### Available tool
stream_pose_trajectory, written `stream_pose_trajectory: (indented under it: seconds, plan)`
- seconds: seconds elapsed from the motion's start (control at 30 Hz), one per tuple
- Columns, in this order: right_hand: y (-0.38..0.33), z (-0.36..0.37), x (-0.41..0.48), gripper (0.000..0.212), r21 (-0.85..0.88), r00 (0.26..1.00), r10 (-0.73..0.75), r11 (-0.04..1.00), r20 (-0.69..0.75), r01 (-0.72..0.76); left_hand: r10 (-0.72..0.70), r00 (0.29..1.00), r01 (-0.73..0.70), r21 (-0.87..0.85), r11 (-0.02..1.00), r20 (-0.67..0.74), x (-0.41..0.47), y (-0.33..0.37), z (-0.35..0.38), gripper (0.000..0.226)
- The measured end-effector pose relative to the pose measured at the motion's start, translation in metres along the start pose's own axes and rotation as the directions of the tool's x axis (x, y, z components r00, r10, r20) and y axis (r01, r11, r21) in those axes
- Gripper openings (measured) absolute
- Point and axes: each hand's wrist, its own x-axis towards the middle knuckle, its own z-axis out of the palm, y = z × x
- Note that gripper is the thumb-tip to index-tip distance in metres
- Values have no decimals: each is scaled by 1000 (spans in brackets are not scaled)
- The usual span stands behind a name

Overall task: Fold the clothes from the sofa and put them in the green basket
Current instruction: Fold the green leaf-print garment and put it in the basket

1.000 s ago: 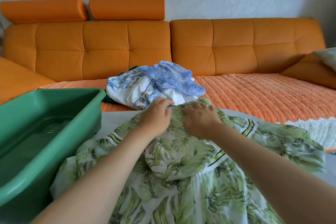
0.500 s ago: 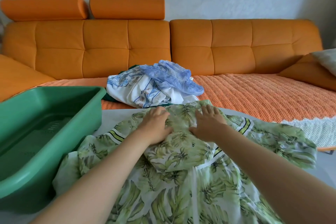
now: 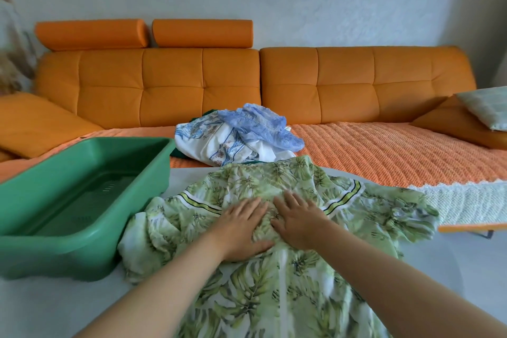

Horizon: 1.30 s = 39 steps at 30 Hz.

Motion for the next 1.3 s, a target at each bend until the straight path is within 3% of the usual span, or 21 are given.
stream_pose_trajectory:
  seconds: [0.17,0.27,0.37,0.47,0.6,0.73,0.83,0.97,1.1,1.2,1.3]
  plan:
    - [-22,0,-11,73,106,996,-85,990,-31,88,-76,992,86,-94,992,100,-17,4,-8,111]
    - [-31,6,-14,76,49,995,-91,995,51,88,-80,982,105,-143,984,171,-30,2,-14,115]
    - [-39,-4,-14,78,-68,997,-61,996,42,64,-119,972,156,-179,971,203,-44,-8,-27,106]
    - [-54,-19,-13,74,-82,993,-112,991,-37,109,-149,981,173,-228,958,121,-63,-24,-40,81]
    - [-87,-34,-17,65,44,945,-240,966,-220,256,-162,980,140,-177,974,-115,-91,-50,-57,60]
    - [-134,-40,-24,51,174,883,-296,910,-365,377,-146,915,135,-55,989,-375,-120,-78,-75,47]
    - [-171,-42,-23,41,328,897,-266,863,-353,385,-182,854,186,-40,982,-488,-140,-98,-80,42]
    - [-217,-42,-7,46,377,951,-141,894,-277,243,-283,846,254,-126,959,-451,-154,-118,-79,46]
    - [-243,-43,11,64,202,983,-73,973,-170,107,-344,876,195,-403,894,-339,-160,-127,-79,44]
    - [-248,-43,20,31,238,986,-66,966,-151,101,-335,880,181,-414,892,-337,-162,-129,-80,42]
    - [-244,-47,22,17,455,977,-121,870,-176,190,-322,885,196,-357,913,-336,-161,-129,-83,38]
